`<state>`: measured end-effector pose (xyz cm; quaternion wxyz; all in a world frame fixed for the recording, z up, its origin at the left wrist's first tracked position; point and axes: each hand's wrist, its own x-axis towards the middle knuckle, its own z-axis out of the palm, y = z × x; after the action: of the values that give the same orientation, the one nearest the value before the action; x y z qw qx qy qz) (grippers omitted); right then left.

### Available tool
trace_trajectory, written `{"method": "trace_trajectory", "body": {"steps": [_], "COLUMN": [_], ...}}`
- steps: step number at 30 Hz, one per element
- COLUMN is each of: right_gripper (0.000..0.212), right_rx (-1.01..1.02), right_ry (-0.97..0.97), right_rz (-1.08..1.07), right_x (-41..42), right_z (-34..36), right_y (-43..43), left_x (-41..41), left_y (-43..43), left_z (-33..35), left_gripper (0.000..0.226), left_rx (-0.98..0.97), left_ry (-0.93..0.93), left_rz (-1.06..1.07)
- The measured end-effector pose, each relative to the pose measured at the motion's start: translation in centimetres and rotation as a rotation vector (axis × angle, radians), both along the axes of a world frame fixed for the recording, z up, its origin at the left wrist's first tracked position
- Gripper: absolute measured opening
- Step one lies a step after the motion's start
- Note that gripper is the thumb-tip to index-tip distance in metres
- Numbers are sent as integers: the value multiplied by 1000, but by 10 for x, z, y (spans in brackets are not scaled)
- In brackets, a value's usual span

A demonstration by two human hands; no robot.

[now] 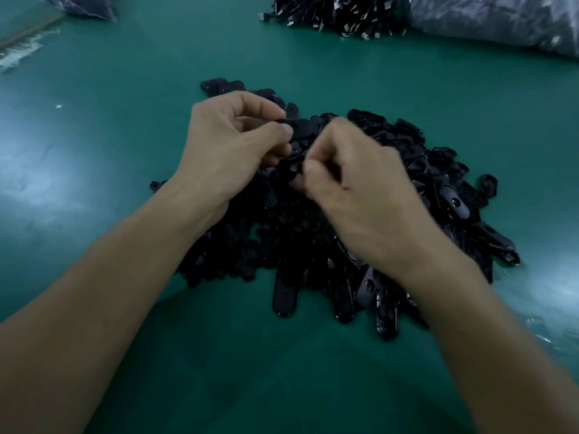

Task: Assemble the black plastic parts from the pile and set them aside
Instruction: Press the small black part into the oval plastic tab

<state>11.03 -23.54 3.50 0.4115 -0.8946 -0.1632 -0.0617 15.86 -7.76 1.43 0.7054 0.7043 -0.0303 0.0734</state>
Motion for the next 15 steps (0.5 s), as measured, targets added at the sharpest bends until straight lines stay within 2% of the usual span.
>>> {"method": "trace_trajectory", "body": {"steps": [6,9,13,15], "right_gripper": [12,9,28,29], "right_rx": [96,192,236,254], "right_ry": [-35,-19,-19,-31], "right_rz": [-202,-194,-145,-151], "right_x": [3,3,1,1], "right_z": [-11,-13,-16,-19], "right_y": [-36,-42,-44,-45], "left_x": [-8,-10,-12,-11], "left_y": [-8,-9,-11,-11], "left_z": [0,0,0,-1], "left_gripper": [16,16,15,15], "left_rx": [85,117,135,135], "left_ry": [15,5,15,23], "left_rz": [-123,-171,-197,-199]}}
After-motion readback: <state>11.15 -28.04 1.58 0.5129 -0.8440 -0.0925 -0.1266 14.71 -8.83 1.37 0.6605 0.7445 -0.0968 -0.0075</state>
